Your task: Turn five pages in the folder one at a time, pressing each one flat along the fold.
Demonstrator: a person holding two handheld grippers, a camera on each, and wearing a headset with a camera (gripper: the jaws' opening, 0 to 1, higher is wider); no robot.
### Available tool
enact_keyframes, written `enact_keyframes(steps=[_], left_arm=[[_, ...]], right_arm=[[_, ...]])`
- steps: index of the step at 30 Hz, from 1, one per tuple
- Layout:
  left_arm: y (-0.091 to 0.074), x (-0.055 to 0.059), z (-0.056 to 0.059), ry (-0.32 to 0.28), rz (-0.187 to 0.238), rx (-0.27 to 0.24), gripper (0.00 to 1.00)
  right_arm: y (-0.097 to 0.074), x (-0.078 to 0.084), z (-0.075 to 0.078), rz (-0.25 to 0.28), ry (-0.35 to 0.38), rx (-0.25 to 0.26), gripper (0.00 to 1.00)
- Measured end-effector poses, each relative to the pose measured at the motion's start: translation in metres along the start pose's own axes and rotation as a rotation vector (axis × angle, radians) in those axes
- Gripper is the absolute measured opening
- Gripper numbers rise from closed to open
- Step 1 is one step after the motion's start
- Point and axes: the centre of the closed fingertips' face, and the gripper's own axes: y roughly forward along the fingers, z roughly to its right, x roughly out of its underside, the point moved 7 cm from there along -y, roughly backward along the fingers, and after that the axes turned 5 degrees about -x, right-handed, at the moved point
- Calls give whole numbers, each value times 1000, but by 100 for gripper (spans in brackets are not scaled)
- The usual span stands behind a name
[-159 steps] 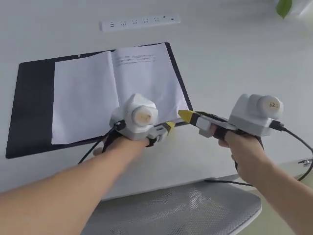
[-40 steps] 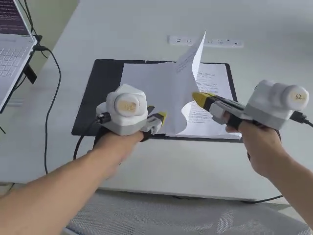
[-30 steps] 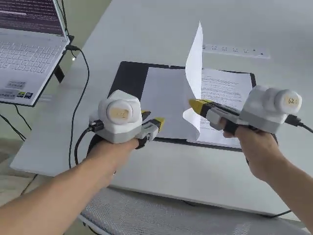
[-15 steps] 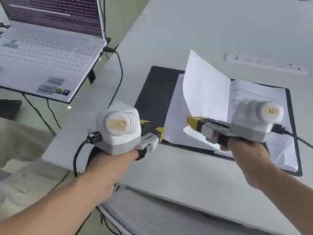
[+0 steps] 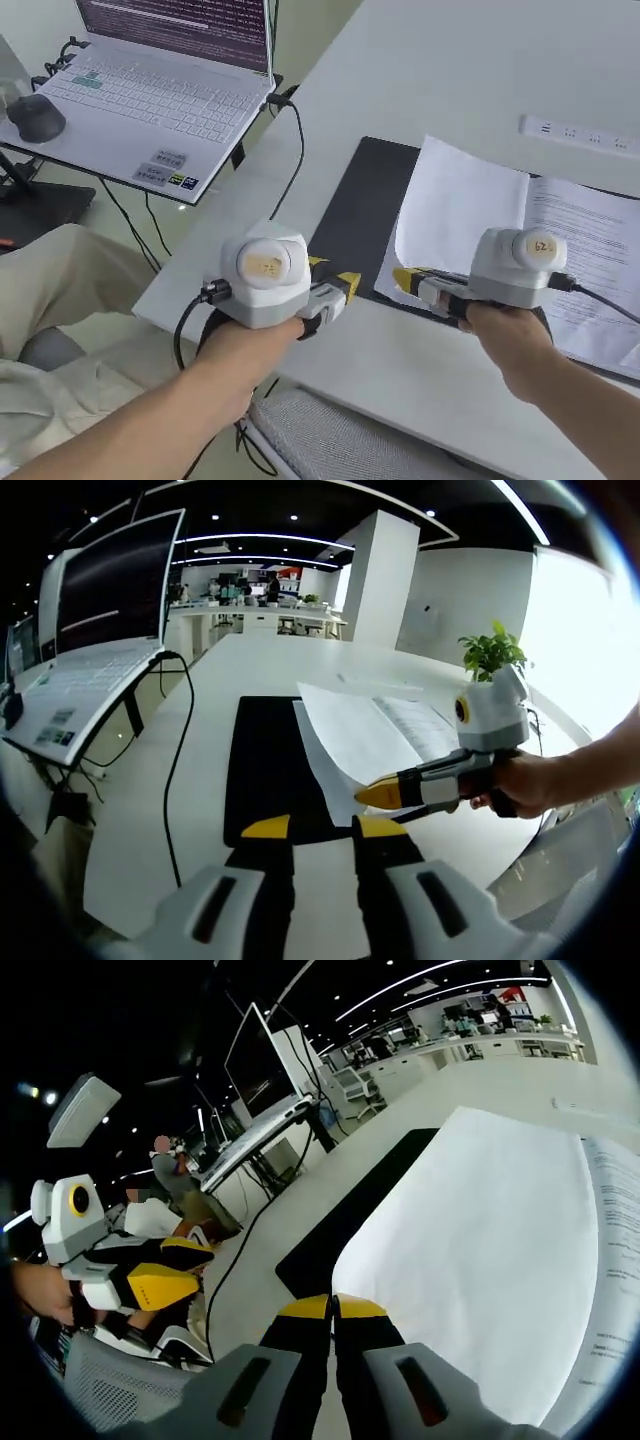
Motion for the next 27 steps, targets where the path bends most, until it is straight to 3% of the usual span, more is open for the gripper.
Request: enact_keyframes(steps=[11,13,18,23,27], left_arm=[[4,5,2,-2,-24,8,20],[5,5,3,-1,-25,8,20],[10,8,3,1,-34,10,20],[20,10,8,8,-46,26,19],[34,12,16,36,-62,55,16]], right_arm=[[12,12,15,-43,47,18,0],[14,12,18,-30,63,3,2],[14,15,5,-31,75,-50,13],[-6,4,4,22,88,-92,13],[-32,-11,7,71,98,-116,10]])
